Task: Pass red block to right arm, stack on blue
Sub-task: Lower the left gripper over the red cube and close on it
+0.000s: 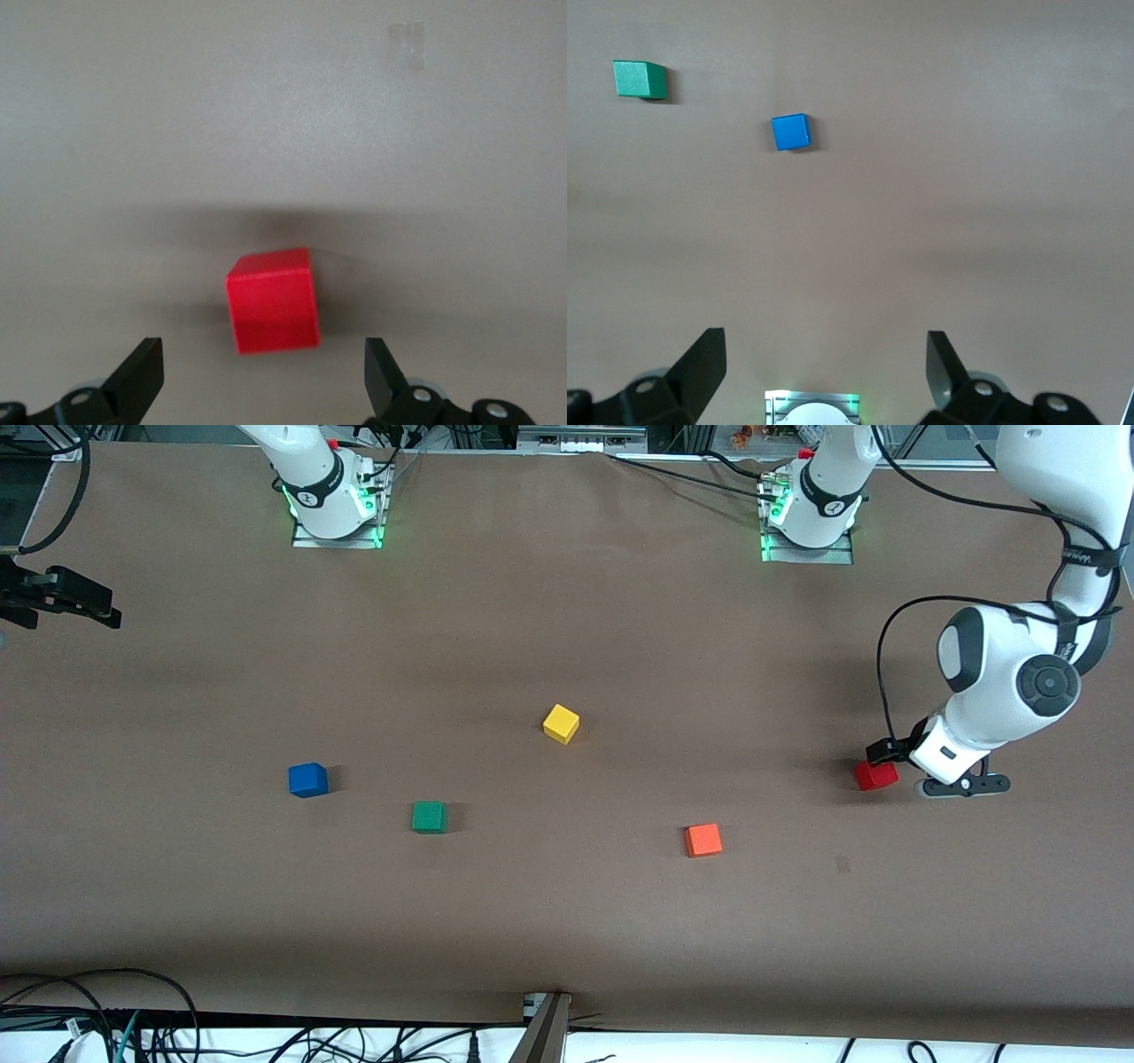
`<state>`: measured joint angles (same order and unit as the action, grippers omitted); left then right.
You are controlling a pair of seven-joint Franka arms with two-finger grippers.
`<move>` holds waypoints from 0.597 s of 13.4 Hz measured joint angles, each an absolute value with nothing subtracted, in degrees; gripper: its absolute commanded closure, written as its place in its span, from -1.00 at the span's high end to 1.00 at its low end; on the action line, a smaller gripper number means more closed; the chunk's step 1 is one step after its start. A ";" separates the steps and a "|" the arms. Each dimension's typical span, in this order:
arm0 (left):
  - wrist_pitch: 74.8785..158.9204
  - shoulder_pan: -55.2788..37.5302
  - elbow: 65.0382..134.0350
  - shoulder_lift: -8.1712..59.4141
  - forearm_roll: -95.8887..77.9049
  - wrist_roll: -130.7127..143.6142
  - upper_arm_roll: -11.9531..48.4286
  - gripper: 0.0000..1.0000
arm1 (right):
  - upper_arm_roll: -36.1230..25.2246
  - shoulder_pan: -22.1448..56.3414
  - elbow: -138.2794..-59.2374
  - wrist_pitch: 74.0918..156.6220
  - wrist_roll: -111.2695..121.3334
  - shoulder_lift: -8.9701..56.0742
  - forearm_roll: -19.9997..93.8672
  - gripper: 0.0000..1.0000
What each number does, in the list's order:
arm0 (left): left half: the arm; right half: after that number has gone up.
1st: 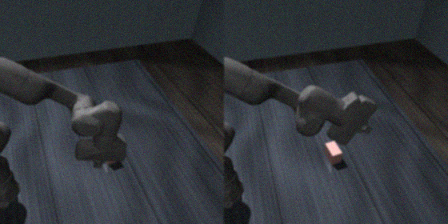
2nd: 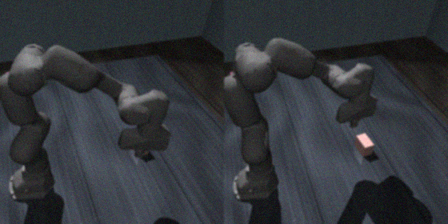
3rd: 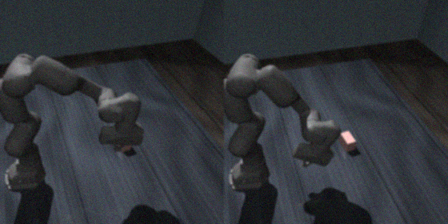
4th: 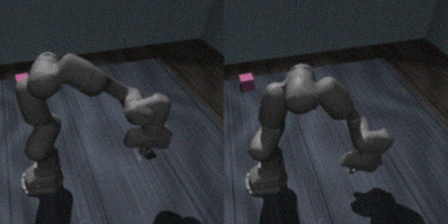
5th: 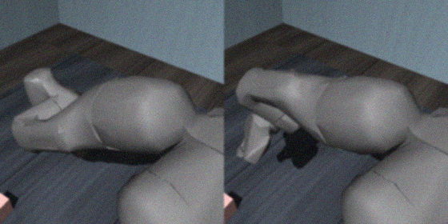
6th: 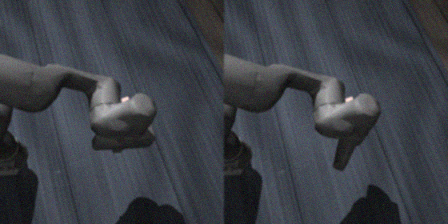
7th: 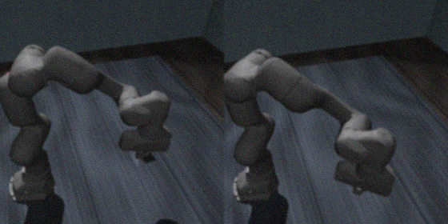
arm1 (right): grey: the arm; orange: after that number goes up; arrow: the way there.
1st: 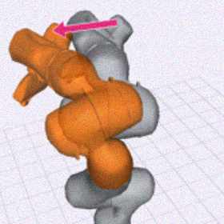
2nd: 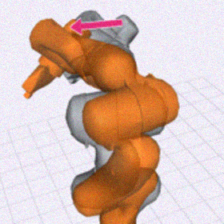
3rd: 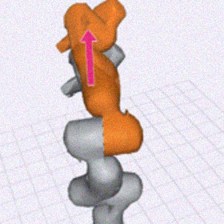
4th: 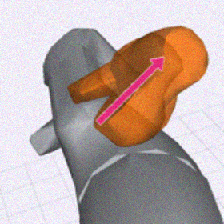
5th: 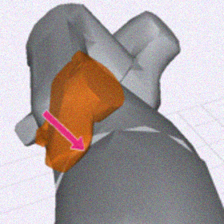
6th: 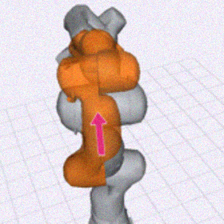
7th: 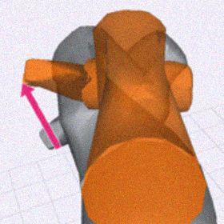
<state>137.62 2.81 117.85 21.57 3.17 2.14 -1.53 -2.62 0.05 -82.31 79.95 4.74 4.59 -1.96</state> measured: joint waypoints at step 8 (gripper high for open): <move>150.92 3.20 121.59 27.42 9.01 1.92 -1.51 1.00 | -2.62 0.05 -82.29 79.95 4.74 4.60 -1.96 1.00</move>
<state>150.92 3.20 121.59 27.42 9.01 1.92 -1.51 -2.62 0.05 -82.29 79.95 4.74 4.60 -1.96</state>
